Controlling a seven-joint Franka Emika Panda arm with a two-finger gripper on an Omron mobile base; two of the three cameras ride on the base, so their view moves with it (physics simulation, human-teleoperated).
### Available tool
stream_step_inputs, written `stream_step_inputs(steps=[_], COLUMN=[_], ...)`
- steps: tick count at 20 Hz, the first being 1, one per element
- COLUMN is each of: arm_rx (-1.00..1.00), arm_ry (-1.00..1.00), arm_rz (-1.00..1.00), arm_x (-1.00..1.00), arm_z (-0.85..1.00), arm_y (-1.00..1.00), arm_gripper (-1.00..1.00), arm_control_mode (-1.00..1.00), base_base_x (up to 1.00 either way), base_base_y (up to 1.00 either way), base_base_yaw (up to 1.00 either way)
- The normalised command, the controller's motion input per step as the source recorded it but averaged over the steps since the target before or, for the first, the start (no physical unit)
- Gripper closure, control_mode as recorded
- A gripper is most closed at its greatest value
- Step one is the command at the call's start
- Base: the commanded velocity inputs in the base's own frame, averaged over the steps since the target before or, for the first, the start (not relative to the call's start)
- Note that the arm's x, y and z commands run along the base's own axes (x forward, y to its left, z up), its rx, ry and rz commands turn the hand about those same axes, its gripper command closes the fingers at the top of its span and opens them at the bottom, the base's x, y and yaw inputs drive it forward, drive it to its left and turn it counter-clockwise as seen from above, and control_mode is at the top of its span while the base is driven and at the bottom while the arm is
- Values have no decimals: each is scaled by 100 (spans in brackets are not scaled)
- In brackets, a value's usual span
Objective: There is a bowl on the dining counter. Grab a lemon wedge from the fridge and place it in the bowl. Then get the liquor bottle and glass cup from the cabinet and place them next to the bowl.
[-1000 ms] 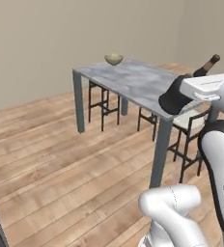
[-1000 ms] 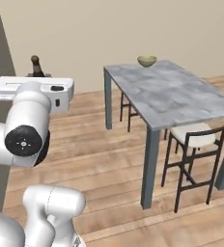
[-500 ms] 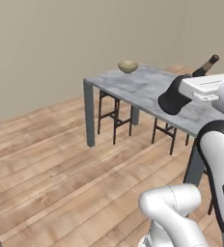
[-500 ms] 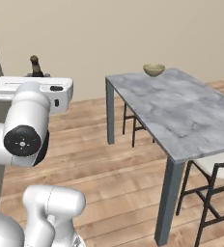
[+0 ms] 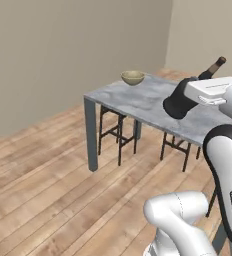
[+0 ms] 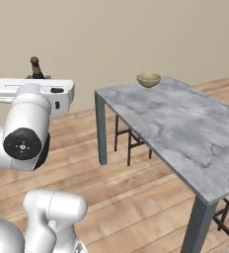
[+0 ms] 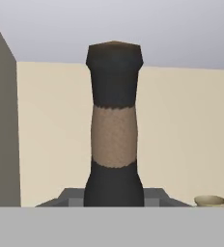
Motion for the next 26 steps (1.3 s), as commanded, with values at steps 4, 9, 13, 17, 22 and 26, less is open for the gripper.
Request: stream_step_inputs(steps=[4,9,13,17,22,26], arm_rx=[0,0,0,0,0,0], arm_ry=[0,0,0,0,0,0], arm_rz=[0,0,0,0,0,0], arm_x=[0,0,0,0,0,0], arm_z=[0,0,0,0,0,0], arm_y=[0,0,0,0,0,0], arm_gripper=[100,100,100,100,100,100], arm_control_mode=[100,100,100,100,100,100], base_base_x=[93,84,74,66,58,53], base_base_y=[72,76,82,85,85,85], base_base_yaw=[-40,-46,-50,-53,-54,-55])
